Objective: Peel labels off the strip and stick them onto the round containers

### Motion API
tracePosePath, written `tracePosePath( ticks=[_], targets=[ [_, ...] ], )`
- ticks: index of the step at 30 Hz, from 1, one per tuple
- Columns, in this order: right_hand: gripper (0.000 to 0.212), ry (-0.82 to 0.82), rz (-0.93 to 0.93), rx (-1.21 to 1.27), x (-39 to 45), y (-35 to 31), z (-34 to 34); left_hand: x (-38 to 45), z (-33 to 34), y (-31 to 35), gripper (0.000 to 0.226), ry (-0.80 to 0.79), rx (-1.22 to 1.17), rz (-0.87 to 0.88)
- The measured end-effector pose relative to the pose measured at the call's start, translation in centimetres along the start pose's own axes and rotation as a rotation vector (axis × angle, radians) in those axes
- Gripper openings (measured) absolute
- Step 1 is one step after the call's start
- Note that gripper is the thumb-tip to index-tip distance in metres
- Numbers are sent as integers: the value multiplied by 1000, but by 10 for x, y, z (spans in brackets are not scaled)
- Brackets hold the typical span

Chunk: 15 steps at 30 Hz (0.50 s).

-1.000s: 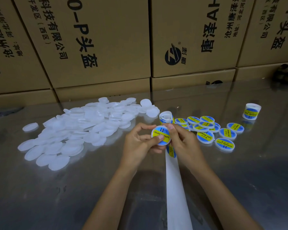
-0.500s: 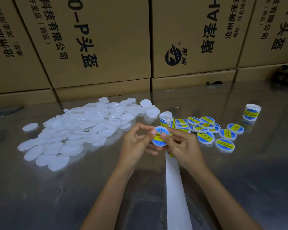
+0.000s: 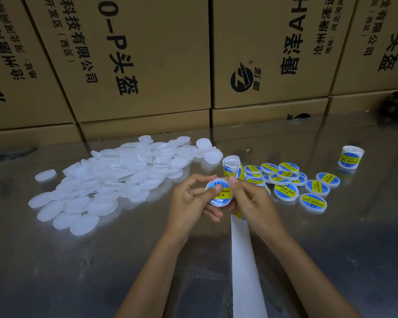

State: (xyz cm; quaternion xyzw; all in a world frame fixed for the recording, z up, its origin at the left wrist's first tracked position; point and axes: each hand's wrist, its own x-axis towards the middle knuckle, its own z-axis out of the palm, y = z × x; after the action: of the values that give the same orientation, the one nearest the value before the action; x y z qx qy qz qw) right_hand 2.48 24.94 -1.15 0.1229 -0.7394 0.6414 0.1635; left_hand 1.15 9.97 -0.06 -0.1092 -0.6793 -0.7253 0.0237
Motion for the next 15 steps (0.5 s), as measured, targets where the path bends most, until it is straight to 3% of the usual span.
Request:
tracePosePath(
  ticks=[2,4,9,15],
  targets=[
    [16,-76,-10,9,0,-1,2,0,0,1,12,35,-30,-14],
    [24,-102,-5,3,0,3,4,1,0,2,10,53,-52,-34],
    [24,91,-27,-147,2,8,3,3,-3,3,15,-63,-47,-70],
    [14,243,-41,-153,3,8,-1,0,-5,3,40,-231,-27,-82]
  ],
)
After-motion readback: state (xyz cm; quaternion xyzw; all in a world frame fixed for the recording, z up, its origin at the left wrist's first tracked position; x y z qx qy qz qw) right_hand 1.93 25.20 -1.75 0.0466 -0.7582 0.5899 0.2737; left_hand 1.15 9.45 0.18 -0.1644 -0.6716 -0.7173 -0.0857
